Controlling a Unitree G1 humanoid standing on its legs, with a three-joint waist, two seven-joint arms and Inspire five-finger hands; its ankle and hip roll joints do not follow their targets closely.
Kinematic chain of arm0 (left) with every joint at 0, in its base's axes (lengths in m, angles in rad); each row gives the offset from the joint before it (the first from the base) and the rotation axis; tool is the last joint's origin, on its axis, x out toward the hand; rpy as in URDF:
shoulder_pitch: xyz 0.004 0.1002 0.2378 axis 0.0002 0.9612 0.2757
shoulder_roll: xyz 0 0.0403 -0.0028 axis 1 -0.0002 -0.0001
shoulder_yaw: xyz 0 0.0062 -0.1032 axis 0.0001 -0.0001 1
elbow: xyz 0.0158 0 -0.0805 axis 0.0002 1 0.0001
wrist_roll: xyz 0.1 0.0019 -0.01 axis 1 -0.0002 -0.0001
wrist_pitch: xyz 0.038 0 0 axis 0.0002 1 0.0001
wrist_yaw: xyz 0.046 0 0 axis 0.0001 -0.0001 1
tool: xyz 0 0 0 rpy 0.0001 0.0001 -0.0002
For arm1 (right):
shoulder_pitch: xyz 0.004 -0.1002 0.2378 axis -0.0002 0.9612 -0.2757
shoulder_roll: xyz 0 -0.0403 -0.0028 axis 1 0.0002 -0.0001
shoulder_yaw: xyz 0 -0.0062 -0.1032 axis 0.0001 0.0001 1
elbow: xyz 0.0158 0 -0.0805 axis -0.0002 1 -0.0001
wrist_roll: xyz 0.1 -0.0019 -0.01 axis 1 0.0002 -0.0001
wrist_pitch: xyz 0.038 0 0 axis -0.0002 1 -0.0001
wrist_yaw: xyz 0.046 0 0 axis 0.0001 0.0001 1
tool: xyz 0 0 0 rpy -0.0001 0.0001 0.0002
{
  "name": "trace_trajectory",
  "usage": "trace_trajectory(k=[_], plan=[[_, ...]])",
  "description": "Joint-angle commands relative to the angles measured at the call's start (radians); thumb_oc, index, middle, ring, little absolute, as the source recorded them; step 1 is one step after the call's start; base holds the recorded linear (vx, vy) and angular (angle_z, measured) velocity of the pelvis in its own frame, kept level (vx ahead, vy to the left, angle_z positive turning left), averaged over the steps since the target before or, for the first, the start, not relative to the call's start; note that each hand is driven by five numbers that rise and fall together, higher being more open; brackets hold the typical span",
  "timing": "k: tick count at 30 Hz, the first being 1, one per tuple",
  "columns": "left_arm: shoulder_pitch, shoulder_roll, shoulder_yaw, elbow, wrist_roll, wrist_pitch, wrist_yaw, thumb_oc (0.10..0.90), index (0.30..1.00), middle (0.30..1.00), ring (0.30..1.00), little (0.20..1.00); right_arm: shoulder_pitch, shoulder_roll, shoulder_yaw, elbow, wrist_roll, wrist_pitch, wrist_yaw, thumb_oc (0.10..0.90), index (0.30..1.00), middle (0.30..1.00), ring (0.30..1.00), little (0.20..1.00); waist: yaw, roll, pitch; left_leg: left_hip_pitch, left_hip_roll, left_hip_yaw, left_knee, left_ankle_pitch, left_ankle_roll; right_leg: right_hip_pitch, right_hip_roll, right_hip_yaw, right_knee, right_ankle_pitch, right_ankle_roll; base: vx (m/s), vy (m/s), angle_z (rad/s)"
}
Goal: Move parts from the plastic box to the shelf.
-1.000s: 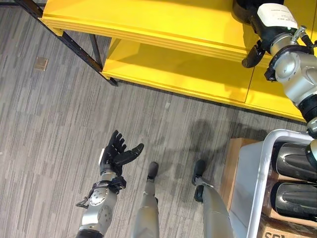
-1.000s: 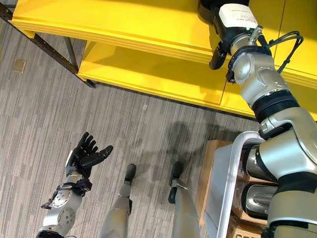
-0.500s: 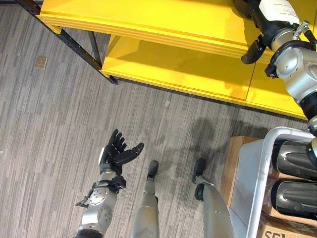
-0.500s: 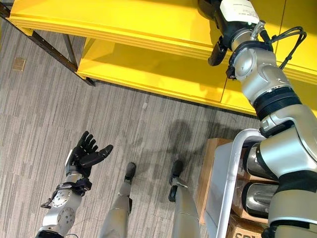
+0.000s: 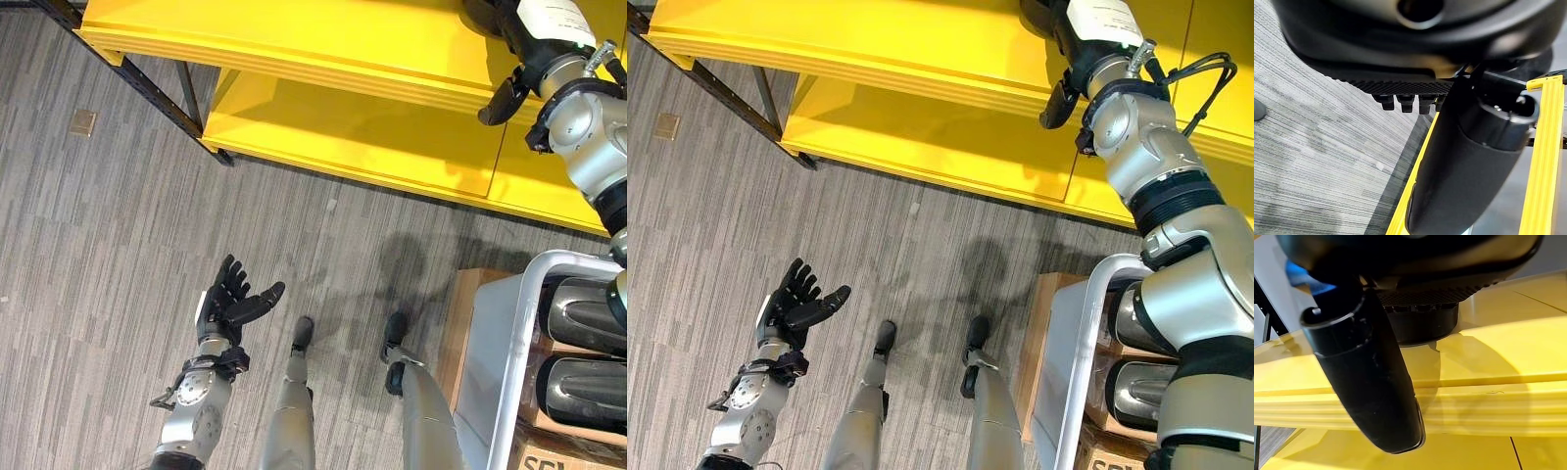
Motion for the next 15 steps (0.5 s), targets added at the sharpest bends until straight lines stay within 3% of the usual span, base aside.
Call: trace_trajectory(k=[1,8,15], plan=[[-0.012,0.1,-0.021,-0.095,-0.013,-0.085,-0.006,0.9,1.0,1.0,1.0,1.0,-0.08,-0.075,0.044,-0.06,-0.009,-0.003,-0.041,0.9,1.0,1.0,1.0,1.0,0.004,-0.012,-0.025,0.254,0.109,0.023,-0.02,0.096,-0.018,0.069,-0.081,0.081,-0.085,0.062,0.162,-0.01,0.02,0.15],[-0.005,0.117,-0.024,-0.098,0.001,-0.062,-0.038,0.9,1.0,1.0,1.0,1.0,0.034,-0.114,-0.014,-0.183,-0.031,-0.01,0.007,0.9,1.0,1.0,1.0,1.0,-0.019,-0.049,-0.066,0.346,0.091,0.031,-0.02,0.009,0.004,0.193,-0.095,0.081,-0.14,0.086,0.182,0.0,0.057,0.08],[0.017,0.118,-0.011,-0.098,0.011,-0.044,-0.066,0.9,1.0,1.0,1.0,1.0,0.123,-0.126,-0.072,-0.226,-0.038,-0.016,0.029,0.9,1.0,1.0,1.0,1.0,-0.033,-0.062,-0.096,0.403,0.072,0.043,-0.02,-0.042,0.018,0.285,-0.105,0.079,-0.208,0.11,0.195,0.01,0.064,-0.03]])
